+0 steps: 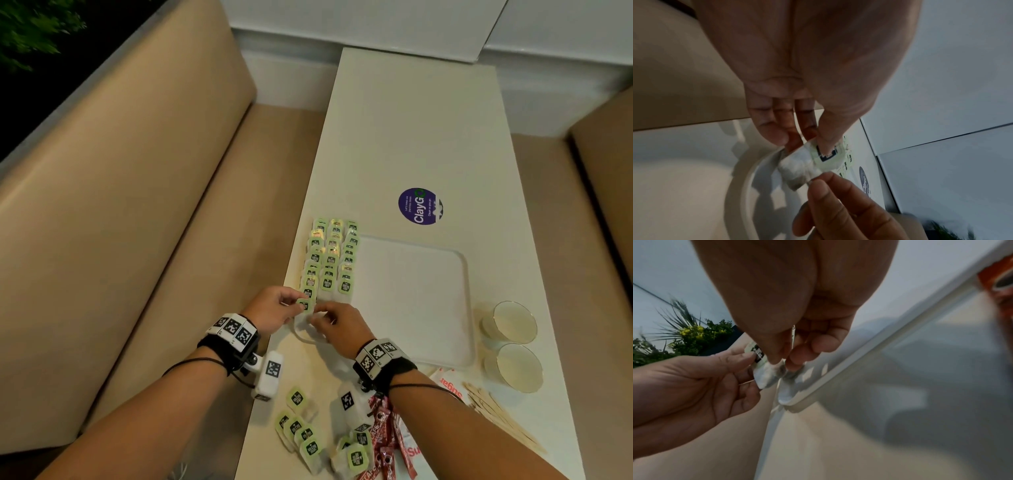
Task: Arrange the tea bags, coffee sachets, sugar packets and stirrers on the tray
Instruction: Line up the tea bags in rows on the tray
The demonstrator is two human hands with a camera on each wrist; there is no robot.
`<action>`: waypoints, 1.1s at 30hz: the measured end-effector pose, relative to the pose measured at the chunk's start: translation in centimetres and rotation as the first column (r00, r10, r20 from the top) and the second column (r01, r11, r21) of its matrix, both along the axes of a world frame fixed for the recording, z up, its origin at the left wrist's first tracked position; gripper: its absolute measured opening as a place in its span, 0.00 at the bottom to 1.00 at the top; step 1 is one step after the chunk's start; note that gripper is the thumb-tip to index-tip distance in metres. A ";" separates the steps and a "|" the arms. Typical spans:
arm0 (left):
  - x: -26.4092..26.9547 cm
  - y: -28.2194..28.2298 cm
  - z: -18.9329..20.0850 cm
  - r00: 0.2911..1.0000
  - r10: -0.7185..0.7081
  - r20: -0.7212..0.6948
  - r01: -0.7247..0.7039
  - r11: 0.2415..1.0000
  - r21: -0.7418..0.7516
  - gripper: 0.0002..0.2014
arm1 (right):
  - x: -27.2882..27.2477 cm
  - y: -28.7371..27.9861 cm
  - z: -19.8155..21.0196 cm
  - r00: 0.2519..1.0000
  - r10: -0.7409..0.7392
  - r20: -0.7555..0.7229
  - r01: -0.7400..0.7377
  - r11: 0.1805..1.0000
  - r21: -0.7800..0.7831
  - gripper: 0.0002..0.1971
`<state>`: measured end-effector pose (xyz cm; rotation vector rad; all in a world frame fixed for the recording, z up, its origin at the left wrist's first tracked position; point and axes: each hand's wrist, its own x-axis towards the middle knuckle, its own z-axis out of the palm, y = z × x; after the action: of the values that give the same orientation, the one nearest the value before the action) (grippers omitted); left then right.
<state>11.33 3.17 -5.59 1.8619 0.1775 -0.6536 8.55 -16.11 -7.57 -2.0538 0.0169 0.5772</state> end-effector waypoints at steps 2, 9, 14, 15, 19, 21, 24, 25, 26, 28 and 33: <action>0.1 -0.3 0.0 0.999 -0.035 0.000 0.035 0.999 -0.006 0.09 | -0.1 -0.3 0.1 0.999 0.029 0.017 -0.028 0.999 -0.030 0.07; 0.9 -1.1 -0.6 0.999 0.037 0.018 -0.038 0.998 0.053 0.11 | 1.1 -1.5 -0.5 0.994 -0.109 0.009 0.109 0.989 -0.099 0.12; 1.2 -0.9 -2.1 0.999 0.041 0.019 -0.044 0.980 0.194 0.09 | 1.7 -1.5 -1.0 0.982 -0.176 -0.062 0.164 0.973 -0.161 0.13; 1.3 -1.0 -2.4 0.999 0.036 0.024 -0.040 0.977 0.207 0.10 | 1.7 -1.4 -1.1 0.983 -0.172 -0.065 0.159 0.972 -0.171 0.12; 1.5 -1.2 -3.1 0.998 0.039 0.054 -0.052 0.967 0.249 0.12 | 1.8 -1.0 -0.9 0.968 -0.243 -0.067 0.230 0.960 -0.157 0.14; 1.6 -1.2 -3.3 0.997 0.040 0.064 -0.055 0.964 0.261 0.12 | 1.7 -0.9 -0.6 0.958 -0.275 -0.078 0.263 0.955 -0.136 0.17; 1.7 -1.3 -3.3 0.997 0.025 0.074 -0.044 0.963 0.266 0.12 | 1.6 -0.8 -0.2 0.960 -0.276 -0.053 0.264 0.950 -0.165 0.16; 1.7 -1.3 -3.3 0.997 0.024 0.074 -0.043 0.964 0.264 0.12 | 1.6 -0.7 -0.1 0.955 -0.292 -0.058 0.280 0.947 -0.156 0.13; 1.7 -1.2 -3.3 0.997 0.018 0.074 -0.036 0.965 0.259 0.12 | 1.6 -0.7 0.0 0.947 -0.315 -0.065 0.303 0.942 -0.144 0.10; 1.5 -1.0 -3.2 0.997 -0.009 0.071 -0.008 0.971 0.239 0.11 | 1.5 -0.8 0.2 0.938 -0.344 -0.054 0.334 0.933 -0.134 0.08; 0.4 -0.3 -2.3 0.990 -0.136 0.028 0.129 0.974 0.186 0.10 | 0.3 -1.8 0.8 0.985 -0.169 -0.031 0.167 0.984 -0.056 0.08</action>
<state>11.69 2.86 -7.92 2.0772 0.0897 -0.7095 8.81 -17.90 -6.75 -2.0690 0.2272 0.5126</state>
